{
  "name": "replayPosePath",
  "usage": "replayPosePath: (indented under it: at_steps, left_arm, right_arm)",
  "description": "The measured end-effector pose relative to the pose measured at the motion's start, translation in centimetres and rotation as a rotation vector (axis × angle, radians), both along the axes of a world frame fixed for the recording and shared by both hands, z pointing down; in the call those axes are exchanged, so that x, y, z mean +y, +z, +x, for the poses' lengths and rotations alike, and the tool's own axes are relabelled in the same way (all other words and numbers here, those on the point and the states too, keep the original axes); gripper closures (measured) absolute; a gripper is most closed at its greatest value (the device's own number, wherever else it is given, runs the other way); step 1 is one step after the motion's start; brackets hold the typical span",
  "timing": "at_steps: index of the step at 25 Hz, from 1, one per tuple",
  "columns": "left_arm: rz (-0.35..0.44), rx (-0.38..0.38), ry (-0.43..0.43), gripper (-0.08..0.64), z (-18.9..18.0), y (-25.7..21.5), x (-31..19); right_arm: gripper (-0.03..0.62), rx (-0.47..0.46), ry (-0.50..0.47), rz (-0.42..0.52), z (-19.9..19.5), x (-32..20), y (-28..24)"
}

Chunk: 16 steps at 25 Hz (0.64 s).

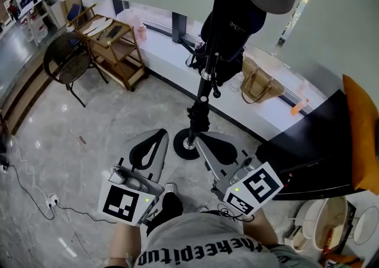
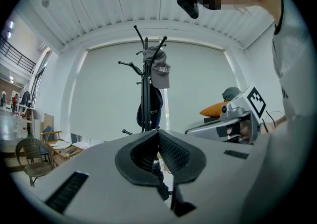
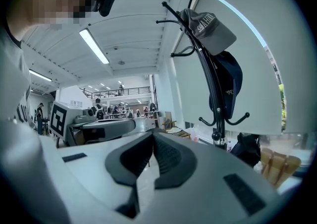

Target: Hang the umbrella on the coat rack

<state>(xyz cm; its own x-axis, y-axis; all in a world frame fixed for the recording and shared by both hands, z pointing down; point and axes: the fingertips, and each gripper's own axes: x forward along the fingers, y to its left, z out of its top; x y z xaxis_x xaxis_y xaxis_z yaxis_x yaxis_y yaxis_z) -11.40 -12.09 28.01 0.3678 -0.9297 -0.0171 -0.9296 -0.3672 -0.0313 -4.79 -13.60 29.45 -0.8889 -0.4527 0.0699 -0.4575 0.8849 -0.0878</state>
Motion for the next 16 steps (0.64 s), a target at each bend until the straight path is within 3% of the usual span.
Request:
replayPosePath:
  at_steps: [16]
  left_arm:
    - [0.013,0.002,0.029,0.545,-0.68,-0.35,0.52]
  right_arm:
    - [0.58,0.007,0.02,0.01,-0.74,0.6,-0.18]
